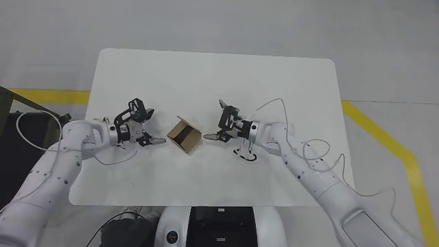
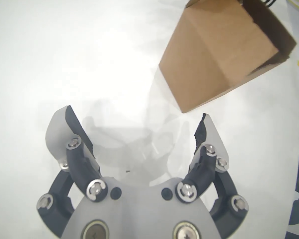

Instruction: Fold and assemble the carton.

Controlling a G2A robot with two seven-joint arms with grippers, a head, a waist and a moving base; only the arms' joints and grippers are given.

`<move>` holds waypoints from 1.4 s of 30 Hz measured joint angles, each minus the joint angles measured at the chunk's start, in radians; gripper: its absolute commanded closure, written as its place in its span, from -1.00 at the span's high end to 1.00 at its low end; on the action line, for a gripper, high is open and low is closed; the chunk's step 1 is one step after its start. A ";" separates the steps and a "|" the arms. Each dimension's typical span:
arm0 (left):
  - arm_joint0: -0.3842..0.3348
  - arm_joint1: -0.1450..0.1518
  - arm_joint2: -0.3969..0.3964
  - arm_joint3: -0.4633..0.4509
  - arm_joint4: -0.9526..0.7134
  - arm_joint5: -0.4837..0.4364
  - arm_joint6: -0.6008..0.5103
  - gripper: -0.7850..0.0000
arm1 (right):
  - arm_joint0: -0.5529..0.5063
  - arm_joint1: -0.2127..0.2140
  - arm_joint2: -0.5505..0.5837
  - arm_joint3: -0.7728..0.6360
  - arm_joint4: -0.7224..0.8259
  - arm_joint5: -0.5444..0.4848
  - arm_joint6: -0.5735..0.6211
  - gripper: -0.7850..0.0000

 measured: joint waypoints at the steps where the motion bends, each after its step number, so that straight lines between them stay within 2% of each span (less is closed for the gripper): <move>1: -0.002 -0.002 0.003 -0.004 0.000 -0.010 0.004 1.00 | 0.007 -0.004 -0.005 0.013 0.003 -0.002 -0.002 1.00; 9: -0.054 -0.022 0.028 -0.004 -0.021 0.020 0.005 1.00 | 0.033 -0.023 -0.047 0.069 -0.014 -0.043 -0.009 1.00; 18: -0.148 -0.057 0.100 0.016 -0.030 0.014 -0.030 1.00 | -0.005 -0.021 -0.067 0.051 -0.043 -0.085 -0.012 1.00; 27: -0.219 -0.084 0.138 0.067 -0.026 0.027 -0.038 1.00 | -0.085 0.005 -0.038 -0.047 -0.054 -0.081 -0.003 1.00; 37: -0.276 -0.113 0.180 0.117 -0.017 0.057 -0.048 1.00 | -0.205 0.053 0.052 -0.179 -0.039 -0.070 0.039 1.00; 42: -0.292 -0.121 0.177 0.155 -0.033 0.060 -0.035 1.00 | -0.218 0.072 0.097 -0.244 -0.068 -0.066 0.069 1.00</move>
